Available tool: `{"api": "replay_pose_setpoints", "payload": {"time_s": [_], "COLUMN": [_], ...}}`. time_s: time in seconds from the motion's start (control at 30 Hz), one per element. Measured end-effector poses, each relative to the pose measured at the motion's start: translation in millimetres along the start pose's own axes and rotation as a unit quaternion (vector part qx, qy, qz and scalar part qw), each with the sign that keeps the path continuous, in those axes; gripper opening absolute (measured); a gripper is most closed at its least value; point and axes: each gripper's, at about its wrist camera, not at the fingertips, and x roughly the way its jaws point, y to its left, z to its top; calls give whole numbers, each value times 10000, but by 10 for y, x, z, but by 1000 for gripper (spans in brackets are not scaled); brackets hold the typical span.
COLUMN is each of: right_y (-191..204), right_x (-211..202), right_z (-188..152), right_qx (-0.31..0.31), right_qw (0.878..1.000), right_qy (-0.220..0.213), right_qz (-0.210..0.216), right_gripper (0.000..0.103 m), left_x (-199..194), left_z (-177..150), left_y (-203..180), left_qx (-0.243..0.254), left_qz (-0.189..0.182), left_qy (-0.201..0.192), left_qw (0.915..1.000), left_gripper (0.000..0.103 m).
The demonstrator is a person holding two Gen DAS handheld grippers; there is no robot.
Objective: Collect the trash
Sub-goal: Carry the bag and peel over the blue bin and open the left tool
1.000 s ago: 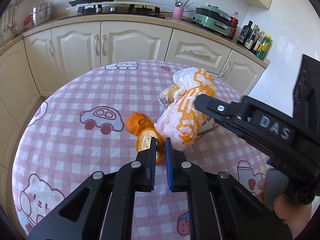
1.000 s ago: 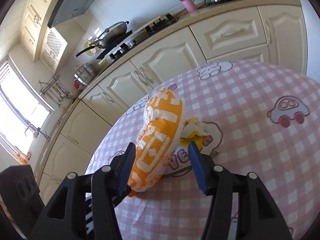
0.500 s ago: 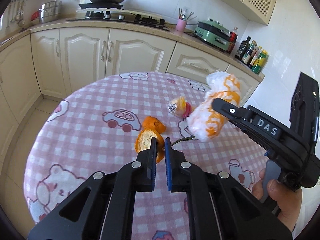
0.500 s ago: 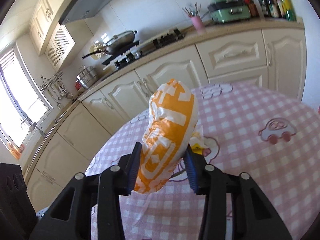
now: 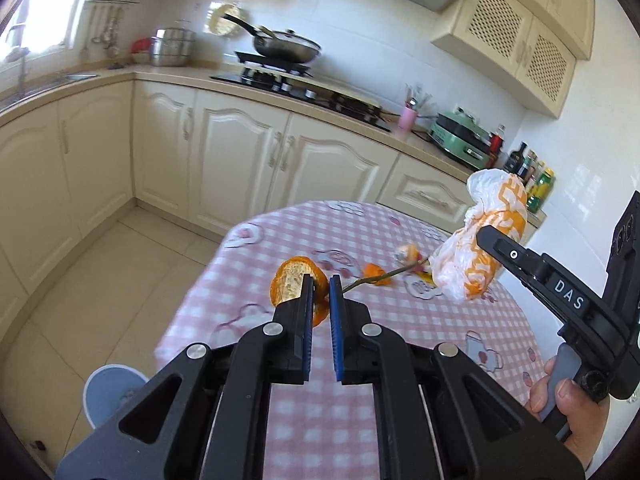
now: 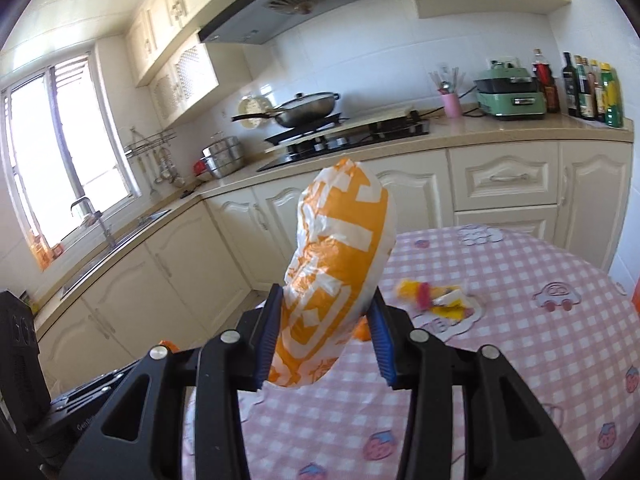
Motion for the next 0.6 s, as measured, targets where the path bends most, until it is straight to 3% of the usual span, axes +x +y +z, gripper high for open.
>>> {"api": "replay_pose_setpoints", "payload": {"time_s": [0.3,0.5,0.6], "right_y": [1069,1866,2197], "right_x": [163,407,539], "right_z": [-369,-689,-854], "right_qx": [-536,-888,-1023], "right_qw": [9939,9825,9769], "right_qy": [429,814,997], "right_qz": [859,1421,1591], "right_gripper": [41,41,41], "left_x": [-587,-910,-1025], "left_z": [-131,-271,-337], "left_y": [854,1446,1744], "left_qx": [-554,-985,-1180], "left_qz": [712,1387,1835], "left_qy": [-310,-393,-396], "left_qw": [9954,9846,9751], "left_gripper": [7,7,7]}}
